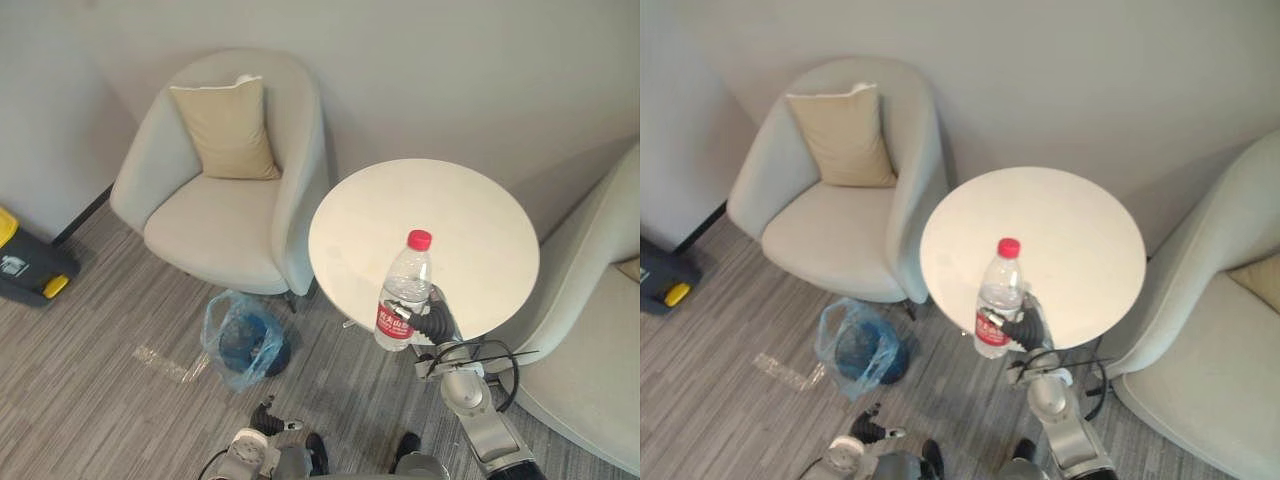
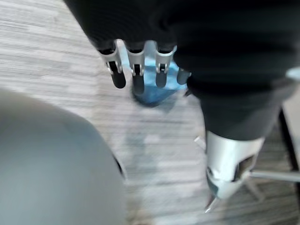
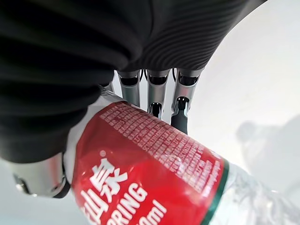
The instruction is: Gather rubbish on tea table into small bin, then transfer packed bag to large trash can.
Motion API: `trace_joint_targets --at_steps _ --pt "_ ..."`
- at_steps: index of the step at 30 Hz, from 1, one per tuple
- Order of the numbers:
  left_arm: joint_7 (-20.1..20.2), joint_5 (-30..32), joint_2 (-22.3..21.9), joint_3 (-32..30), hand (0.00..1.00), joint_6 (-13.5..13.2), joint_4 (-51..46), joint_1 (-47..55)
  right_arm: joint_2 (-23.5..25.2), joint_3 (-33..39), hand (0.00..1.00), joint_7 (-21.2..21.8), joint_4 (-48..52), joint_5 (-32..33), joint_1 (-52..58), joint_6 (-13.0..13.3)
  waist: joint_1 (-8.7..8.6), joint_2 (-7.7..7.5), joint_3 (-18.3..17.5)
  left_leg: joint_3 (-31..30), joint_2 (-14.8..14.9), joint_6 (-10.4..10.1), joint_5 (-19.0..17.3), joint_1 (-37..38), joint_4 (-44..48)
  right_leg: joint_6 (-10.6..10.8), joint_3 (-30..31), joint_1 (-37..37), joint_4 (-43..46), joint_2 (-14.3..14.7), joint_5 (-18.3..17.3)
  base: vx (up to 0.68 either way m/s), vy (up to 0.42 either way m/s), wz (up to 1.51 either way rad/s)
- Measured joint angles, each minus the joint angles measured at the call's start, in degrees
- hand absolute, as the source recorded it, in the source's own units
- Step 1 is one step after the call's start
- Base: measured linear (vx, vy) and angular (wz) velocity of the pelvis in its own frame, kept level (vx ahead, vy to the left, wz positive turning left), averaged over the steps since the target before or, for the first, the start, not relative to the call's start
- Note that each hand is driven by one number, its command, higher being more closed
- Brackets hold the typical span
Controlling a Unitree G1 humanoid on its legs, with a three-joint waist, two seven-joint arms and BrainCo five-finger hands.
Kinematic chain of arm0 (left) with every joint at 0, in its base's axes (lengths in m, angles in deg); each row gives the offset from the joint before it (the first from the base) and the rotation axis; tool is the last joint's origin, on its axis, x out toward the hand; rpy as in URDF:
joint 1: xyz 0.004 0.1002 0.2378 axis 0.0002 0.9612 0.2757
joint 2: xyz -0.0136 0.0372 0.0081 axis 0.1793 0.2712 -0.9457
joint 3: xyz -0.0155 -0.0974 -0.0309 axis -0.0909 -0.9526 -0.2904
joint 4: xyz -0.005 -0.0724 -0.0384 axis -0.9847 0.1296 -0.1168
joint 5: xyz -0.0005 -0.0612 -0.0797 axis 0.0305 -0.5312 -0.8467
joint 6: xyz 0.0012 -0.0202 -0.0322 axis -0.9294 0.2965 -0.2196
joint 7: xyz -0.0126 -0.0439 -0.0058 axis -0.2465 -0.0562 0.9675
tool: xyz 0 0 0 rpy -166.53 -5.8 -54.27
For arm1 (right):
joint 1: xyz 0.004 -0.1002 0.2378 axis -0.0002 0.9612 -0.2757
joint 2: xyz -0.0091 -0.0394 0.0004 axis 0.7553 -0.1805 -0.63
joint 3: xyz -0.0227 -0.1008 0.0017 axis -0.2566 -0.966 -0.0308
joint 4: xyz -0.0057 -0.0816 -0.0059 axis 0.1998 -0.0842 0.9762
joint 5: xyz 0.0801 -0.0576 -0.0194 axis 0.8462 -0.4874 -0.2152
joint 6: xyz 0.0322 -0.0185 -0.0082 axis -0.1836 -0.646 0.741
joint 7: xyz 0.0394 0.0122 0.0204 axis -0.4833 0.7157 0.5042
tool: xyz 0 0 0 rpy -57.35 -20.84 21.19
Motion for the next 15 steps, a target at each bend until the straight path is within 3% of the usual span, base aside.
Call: trace_joint_targets --at_steps 2,6,8,9,11,12,13,14,15 --pt "0.2 0.0 1.2 0.3 0.00 -0.3 -0.7 -0.3 2.4 -0.9 1.00 0.0 -3.8 -0.1 -0.6 -1.0 2.00 -2.85 -0.2 0.0 -1.2 0.6 0.4 -0.1 -0.2 0.7 0.5 0.8 -2.0 -0.3 1.6 -0.09 0.150 0.17" --pt "0.2 0.0 1.3 0.4 0.00 -0.5 -0.3 0.0 4.8 -5.2 1.00 0.7 -7.4 -0.1 -1.8 -1.2 1.98 -2.89 -0.5 -0.4 -2.7 2.6 -2.1 0.6 1.9 1.9 1.4 1.5 0.7 -2.6 1.1 -0.04 0.113 0.00" --pt "0.2 0.0 1.6 0.5 0.00 -0.6 -0.3 0.1 4.8 -5.7 1.00 1.6 -7.9 0.0 -1.4 -1.3 1.45 -2.94 -0.5 -2.8 -4.3 3.4 -4.7 -0.4 4.5 1.8 2.8 -0.5 8.8 -5.8 -4.7 -0.04 0.121 0.38" --pt "0.2 -0.1 1.8 0.8 0.00 -0.6 -0.3 0.2 4.7 -5.6 1.00 1.7 -7.8 0.0 -1.2 -1.3 0.91 -3.17 -0.3 -4.6 -4.9 3.7 -5.0 -0.8 5.5 1.0 6.0 -1.4 10.9 -5.7 -8.3 0.00 0.061 0.81" --pt "0.2 -0.6 2.3 1.8 0.00 -0.7 -0.2 0.3 3.9 -4.8 1.00 2.0 -7.0 0.0 -0.2 -1.4 -0.67 -3.64 -0.2 -9.6 -6.6 4.6 -6.2 -1.9 8.2 -0.4 15.5 -2.6 13.0 -2.0 -13.9 0.06 0.019 1.31" --pt "0.1 -1.0 2.6 1.0 0.00 -0.9 -0.5 0.1 3.4 -4.2 1.00 2.2 -7.0 0.0 -0.3 -1.4 -0.68 -4.23 -0.1 -10.5 -7.2 5.4 -6.7 -2.1 8.9 -0.8 19.0 -3.5 15.6 -1.7 -14.4 0.13 0.008 1.10" --pt "0.1 -1.3 2.6 0.4 0.00 -0.9 -0.9 0.1 3.1 -3.8 1.00 2.5 -7.3 0.0 -0.4 -1.4 -0.18 -4.48 0.1 -12.2 -7.7 6.3 -6.9 -1.6 8.7 -2.7 20.7 -4.8 19.3 -1.8 -14.8 0.12 -0.011 0.57" --pt "0.0 -1.7 2.4 0.0 0.00 -0.7 -1.1 0.2 2.9 -3.8 1.00 2.9 -7.4 0.0 -0.4 -1.6 0.10 -3.96 0.4 -13.4 -7.2 6.5 -7.2 -1.1 8.6 -3.3 21.8 -6.2 21.1 -0.5 -15.3 0.11 -0.011 0.41" --pt "0.0 -1.7 2.4 -0.3 0.00 -0.3 -1.1 0.0 3.2 -4.1 1.00 3.3 -7.4 0.0 -0.4 -1.6 0.11 -2.81 1.0 -15.4 -5.7 6.4 -7.5 -0.2 8.7 -2.8 22.9 -7.8 21.5 2.9 -15.5 0.16 -0.027 0.43"
